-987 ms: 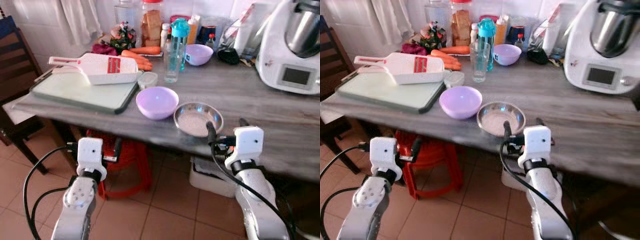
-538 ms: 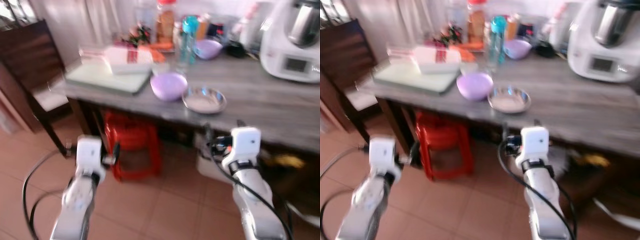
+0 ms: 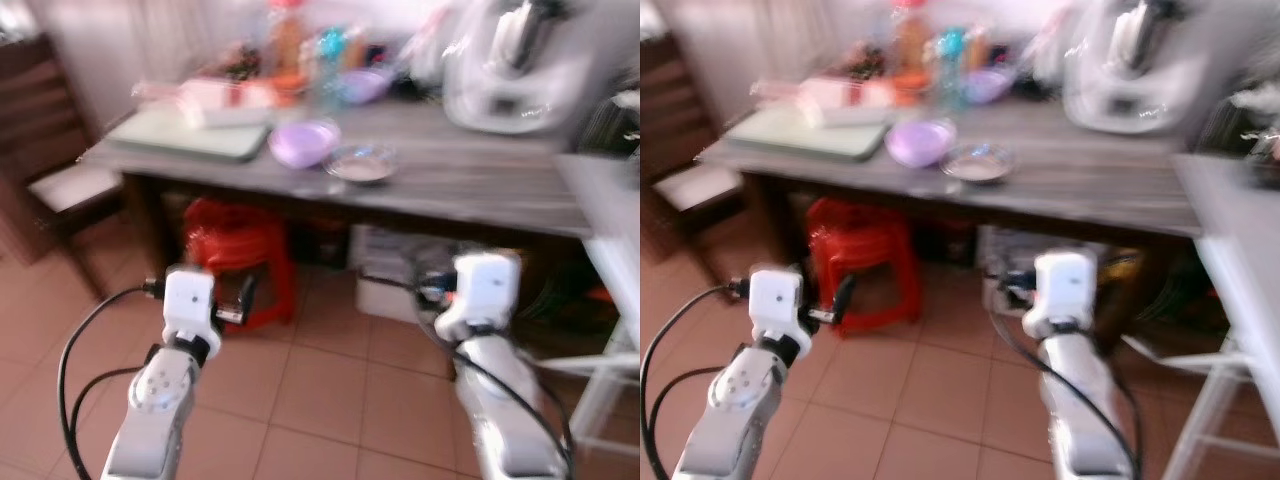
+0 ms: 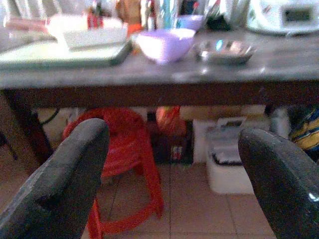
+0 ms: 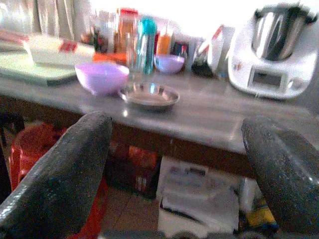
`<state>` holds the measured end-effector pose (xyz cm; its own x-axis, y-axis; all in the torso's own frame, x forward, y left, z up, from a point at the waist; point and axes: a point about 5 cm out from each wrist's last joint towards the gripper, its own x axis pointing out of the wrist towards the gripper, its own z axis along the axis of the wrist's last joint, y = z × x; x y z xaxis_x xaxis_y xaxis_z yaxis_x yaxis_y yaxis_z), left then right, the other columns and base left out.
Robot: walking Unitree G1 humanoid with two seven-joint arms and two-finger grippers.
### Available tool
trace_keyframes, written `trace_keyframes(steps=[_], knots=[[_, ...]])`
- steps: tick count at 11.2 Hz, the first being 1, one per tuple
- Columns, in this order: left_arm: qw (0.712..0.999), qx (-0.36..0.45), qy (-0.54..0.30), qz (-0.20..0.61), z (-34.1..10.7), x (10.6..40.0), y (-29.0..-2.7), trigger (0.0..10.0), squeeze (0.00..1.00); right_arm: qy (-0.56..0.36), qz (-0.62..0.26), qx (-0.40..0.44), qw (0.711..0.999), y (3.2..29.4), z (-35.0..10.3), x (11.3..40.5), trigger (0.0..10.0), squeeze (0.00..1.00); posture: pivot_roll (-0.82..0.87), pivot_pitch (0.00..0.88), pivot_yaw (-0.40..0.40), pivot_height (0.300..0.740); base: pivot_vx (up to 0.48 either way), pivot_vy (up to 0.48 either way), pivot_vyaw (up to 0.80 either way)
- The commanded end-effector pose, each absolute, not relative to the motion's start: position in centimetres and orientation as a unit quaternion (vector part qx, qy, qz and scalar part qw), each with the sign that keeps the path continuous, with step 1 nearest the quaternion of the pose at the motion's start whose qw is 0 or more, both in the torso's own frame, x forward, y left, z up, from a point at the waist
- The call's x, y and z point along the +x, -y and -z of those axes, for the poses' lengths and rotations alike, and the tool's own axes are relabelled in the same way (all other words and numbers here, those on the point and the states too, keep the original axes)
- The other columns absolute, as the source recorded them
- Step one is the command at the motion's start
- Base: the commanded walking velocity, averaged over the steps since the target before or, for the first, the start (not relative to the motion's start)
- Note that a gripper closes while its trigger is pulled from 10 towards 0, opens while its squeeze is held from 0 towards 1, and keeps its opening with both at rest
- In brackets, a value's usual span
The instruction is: Setting the table
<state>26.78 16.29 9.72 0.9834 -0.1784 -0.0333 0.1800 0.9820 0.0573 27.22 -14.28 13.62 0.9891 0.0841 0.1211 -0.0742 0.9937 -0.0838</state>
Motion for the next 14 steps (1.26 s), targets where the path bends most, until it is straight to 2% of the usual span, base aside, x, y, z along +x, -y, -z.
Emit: trace_keyframes(steps=[1, 4, 14], knots=[[0.994, 0.03, -0.007, 0.101, -9.9, 27.1, -15.7, 10.0, 0.0, 0.071, -0.032, -0.043, 0.996, 14.8, -14.1, 27.4, 10.0, 0.0, 0.04, 0.0, 0.004, 0.74, 0.0, 0.0, -0.8], [0.994, 0.024, 0.004, 0.109, -10.2, 27.7, -14.8, 10.0, 0.0, 0.069, -0.027, -0.041, 0.996, 15.0, -13.9, 27.2, 10.0, 0.0, 0.05, 0.0, 0.009, 0.74, 0.0, -0.213, -0.63], [0.992, 0.024, 0.01, 0.121, -10.7, 28.5, -14.3, 10.0, 0.0, 0.075, -0.031, -0.033, 0.996, 14.2, -14.1, 27.8, 10.0, 0.0, 0.05, 0.003, 0.02, 0.74, 0.0, -0.372, 0.0]])
